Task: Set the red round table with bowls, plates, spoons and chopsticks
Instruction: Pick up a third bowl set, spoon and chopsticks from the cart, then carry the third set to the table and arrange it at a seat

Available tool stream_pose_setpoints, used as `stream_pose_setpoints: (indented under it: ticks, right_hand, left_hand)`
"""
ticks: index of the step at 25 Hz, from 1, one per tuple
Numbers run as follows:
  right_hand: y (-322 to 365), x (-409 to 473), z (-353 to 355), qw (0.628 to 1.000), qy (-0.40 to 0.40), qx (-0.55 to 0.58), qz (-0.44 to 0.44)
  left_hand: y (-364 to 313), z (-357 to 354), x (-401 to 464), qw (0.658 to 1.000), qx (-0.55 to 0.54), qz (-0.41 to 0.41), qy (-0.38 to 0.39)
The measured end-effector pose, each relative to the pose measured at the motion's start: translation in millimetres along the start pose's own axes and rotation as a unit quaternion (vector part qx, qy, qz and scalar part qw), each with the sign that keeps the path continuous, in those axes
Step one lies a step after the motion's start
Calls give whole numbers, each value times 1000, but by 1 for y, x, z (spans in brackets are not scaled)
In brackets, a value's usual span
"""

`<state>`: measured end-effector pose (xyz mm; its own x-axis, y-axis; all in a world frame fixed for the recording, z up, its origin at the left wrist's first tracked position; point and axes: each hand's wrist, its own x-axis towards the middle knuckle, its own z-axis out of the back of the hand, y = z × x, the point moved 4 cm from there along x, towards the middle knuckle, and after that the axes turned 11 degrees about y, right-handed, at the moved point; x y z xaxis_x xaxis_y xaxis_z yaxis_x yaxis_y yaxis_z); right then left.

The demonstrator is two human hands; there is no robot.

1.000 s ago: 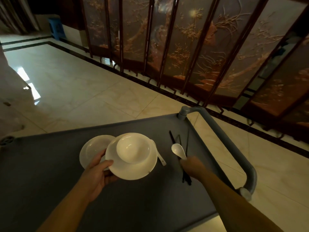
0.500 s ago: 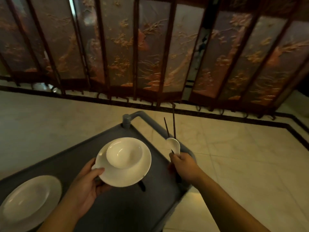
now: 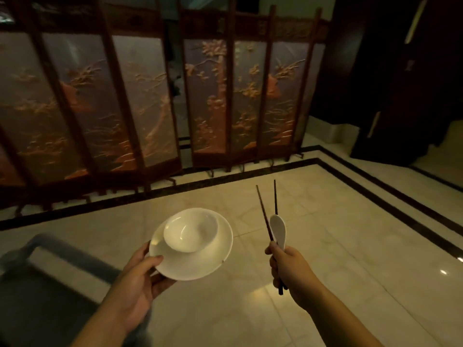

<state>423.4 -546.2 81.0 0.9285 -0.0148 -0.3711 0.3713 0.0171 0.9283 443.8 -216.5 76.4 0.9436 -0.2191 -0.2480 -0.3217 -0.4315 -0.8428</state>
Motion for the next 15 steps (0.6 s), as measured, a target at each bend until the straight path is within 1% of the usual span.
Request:
stream_pose_setpoints:
  ticks: [3,7,12,15]
  right_hand:
    - [-7,-13,93,997,-68,28,-4]
    - [-29,-44,207,980,-173,90,-36]
    - [-58,-82,335,937,-309,152,-53]
    - [-73,-93,404,904,-382,184,-62]
  left_hand:
    - [29,-84,53,997,38,26,58]
    - [76,-196,120,985,68,93,131]
    - [144,-337,195,953,108,168,230]
    - [190,-425,244,922,130,213,294]
